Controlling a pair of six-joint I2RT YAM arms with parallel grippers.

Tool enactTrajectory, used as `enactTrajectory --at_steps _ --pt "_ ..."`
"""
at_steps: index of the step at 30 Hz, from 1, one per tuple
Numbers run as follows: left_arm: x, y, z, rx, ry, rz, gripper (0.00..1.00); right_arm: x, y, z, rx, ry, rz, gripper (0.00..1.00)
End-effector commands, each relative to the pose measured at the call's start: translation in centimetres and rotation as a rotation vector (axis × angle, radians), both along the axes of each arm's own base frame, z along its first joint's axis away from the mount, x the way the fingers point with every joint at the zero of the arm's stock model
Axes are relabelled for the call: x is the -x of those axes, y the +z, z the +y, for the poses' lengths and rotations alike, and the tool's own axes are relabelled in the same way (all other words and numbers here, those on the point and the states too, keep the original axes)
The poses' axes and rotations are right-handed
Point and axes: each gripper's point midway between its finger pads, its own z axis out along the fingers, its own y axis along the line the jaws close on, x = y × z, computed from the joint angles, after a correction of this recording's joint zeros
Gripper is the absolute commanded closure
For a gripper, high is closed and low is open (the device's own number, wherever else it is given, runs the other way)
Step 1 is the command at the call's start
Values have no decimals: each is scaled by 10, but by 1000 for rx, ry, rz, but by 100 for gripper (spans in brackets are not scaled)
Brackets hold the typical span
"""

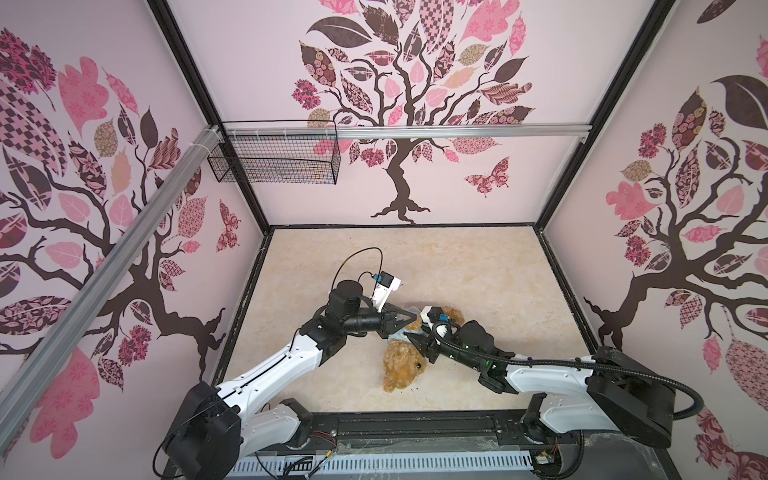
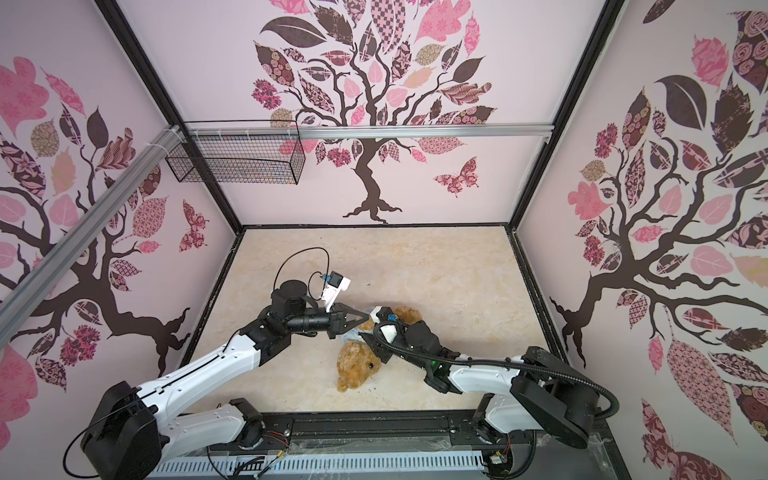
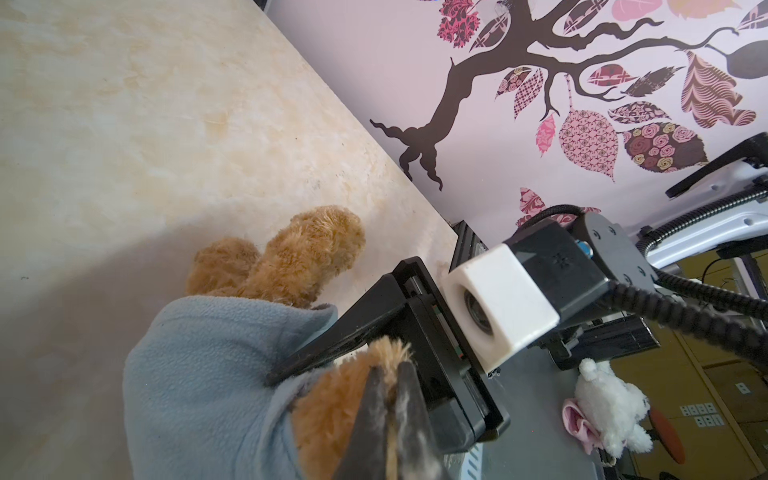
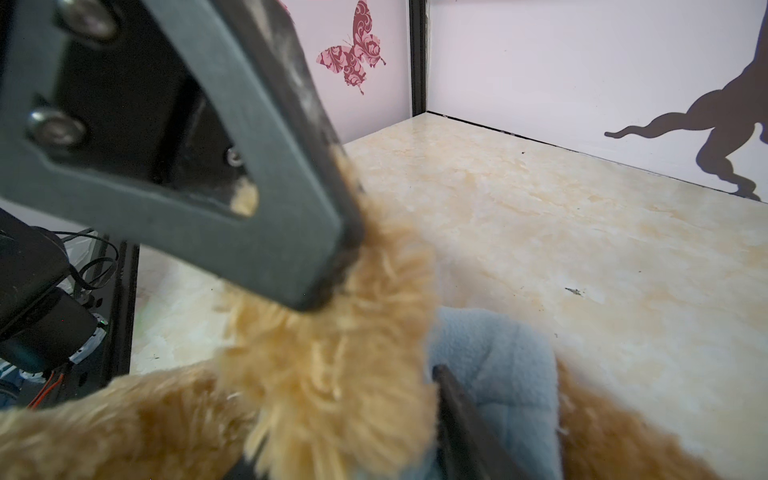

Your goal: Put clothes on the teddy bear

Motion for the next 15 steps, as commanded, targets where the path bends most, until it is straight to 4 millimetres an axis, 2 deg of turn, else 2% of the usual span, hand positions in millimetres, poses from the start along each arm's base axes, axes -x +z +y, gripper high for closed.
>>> enactTrajectory --at_steps 1,5,8,10,15 --pt "6 33 1 71 -43 -170 100 11 -35 -14 118 24 88 53" --pt "3 8 -2 8 -60 -128 100 12 2 -6 18 74 73 55" --pt "2 -2 -6 -11 -67 -105 100 13 18 -1 -24 101 72 57" --pt "1 -3 -6 -14 -62 -100 100 12 19 0 -32 103 80 62" --pt "-1 1 0 -35 -30 -132 100 16 3 -4 -19 106 99 75"
